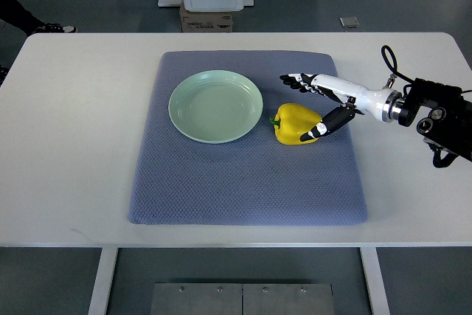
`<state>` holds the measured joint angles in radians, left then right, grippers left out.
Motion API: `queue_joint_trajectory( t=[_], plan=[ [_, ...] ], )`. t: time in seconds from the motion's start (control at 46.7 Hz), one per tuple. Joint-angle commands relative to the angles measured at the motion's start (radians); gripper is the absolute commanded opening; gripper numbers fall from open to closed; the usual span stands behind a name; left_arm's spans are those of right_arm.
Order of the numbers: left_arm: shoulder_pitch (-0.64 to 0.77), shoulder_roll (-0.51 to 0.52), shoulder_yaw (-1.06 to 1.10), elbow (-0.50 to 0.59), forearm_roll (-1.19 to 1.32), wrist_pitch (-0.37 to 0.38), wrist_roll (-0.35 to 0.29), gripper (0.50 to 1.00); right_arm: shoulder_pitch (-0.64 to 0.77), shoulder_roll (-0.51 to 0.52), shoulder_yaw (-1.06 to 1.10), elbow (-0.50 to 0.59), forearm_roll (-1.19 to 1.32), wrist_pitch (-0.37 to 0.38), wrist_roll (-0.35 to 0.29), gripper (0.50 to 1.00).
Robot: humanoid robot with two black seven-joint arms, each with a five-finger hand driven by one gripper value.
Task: Place yellow pepper on plate with right hand
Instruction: 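Move the right hand over the yellow pepper, fingers open, then close the right hand's fingers around the yellow pepper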
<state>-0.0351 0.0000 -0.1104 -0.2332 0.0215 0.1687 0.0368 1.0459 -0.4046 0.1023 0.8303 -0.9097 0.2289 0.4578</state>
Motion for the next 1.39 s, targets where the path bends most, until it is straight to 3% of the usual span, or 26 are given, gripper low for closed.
queue_joint_trajectory(
  t=[0.0, 0.92, 1.027, 1.177, 1.37],
  plan=[
    [0.000, 0.000, 0.000, 0.000, 0.000, 0.000, 0.000, 1.000, 0.000, 0.010, -0.015, -0.006, 0.000, -0.016, -0.004, 1.000],
    [0.000, 0.000, 0.000, 0.000, 0.000, 0.000, 0.000, 1.000, 0.002, 0.038, -0.088, -0.060, 0.000, -0.043, -0.008, 0.979],
    [0.001, 0.000, 0.000, 0.000, 0.000, 0.000, 0.000, 1.000, 0.003, 0.038, -0.101, -0.062, 0.000, -0.043, -0.008, 0.943],
    [0.000, 0.000, 0.000, 0.000, 0.000, 0.000, 0.000, 1.000, 0.009, 0.038, -0.105, -0.063, 0.000, -0.043, -0.008, 0.814],
    [0.001, 0.000, 0.000, 0.000, 0.000, 0.000, 0.000, 1.000, 0.011, 0.038, -0.107, -0.063, 0.000, -0.042, -0.008, 0.682]
  ],
)
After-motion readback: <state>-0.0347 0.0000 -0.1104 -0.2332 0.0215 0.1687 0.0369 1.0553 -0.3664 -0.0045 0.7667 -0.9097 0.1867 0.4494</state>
